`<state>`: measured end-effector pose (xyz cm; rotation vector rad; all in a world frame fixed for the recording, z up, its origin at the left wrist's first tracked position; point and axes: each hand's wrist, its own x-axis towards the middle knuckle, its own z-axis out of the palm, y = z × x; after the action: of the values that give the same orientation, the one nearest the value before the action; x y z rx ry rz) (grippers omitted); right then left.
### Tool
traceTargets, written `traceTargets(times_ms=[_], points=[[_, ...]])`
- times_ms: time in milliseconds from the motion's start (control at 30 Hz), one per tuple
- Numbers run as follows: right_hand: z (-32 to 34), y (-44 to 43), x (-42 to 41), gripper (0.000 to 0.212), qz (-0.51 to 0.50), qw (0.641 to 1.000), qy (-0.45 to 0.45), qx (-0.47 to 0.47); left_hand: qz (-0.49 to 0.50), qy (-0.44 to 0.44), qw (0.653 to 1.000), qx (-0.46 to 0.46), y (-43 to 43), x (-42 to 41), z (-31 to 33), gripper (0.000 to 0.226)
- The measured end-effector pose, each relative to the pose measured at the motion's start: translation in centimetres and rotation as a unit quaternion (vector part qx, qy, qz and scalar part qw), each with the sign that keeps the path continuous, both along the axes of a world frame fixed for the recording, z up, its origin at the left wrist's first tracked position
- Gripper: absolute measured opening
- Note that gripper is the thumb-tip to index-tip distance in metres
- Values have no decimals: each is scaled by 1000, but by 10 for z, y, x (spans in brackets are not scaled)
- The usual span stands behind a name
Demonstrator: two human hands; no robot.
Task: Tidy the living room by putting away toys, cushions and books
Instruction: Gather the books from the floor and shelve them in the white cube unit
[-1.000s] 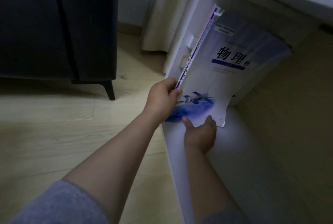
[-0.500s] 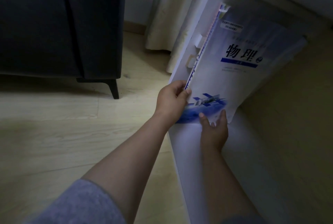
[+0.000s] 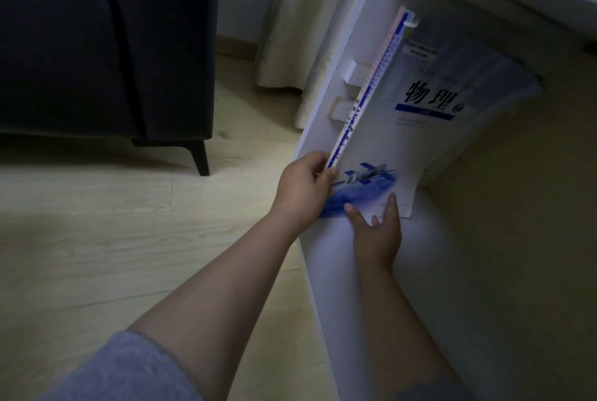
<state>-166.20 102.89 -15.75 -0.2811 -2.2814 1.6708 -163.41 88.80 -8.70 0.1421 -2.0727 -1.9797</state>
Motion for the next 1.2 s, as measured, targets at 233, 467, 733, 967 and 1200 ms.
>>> traceTargets(times_ms=[233,467,733,967,1200], points=[[4,-1,4,88,-14,1000,1,11,10,-7,998,-60,0,0,-4,17],[8,-5,10,86,-28,1000,3,-2,30,-39,995,-89,-3,5,-5,32],[18,-11,22,74,-60,996,-16,-58,41,-56,992,-109,-15,23,-1,35],[33,-37,49,57,-125,990,-10,-62,71,-112,980,-151,-57,66,-11,33],[48,-82,111,43,12,999,11,34,114,-153,964,-184,-93,131,-4,36]])
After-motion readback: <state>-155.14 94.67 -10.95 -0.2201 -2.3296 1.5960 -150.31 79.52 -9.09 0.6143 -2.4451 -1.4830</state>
